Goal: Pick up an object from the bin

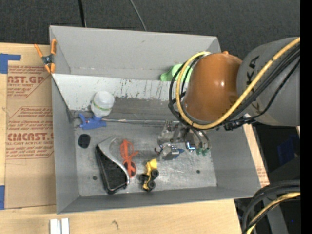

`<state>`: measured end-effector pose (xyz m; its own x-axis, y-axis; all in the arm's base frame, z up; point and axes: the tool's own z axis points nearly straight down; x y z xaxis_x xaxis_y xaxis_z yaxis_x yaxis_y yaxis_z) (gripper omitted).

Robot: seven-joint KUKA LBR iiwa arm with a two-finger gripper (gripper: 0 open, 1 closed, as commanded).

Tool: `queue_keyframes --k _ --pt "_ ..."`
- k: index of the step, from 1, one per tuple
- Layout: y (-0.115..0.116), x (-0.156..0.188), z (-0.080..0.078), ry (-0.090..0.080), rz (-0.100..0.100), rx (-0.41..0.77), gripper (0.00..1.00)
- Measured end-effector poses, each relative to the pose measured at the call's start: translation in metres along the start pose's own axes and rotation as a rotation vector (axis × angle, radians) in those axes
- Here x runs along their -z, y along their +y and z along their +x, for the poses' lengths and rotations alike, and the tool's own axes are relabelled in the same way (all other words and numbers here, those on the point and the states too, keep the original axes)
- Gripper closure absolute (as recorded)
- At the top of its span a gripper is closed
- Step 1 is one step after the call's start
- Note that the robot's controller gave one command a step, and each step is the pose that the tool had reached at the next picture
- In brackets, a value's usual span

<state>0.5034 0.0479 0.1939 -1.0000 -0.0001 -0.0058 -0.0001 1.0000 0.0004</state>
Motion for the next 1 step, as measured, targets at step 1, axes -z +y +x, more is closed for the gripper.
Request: queue_keyframes --k 1 --pt "-0.0004 -0.0013 0.0002 0.000 0.000 0.000 1.00"
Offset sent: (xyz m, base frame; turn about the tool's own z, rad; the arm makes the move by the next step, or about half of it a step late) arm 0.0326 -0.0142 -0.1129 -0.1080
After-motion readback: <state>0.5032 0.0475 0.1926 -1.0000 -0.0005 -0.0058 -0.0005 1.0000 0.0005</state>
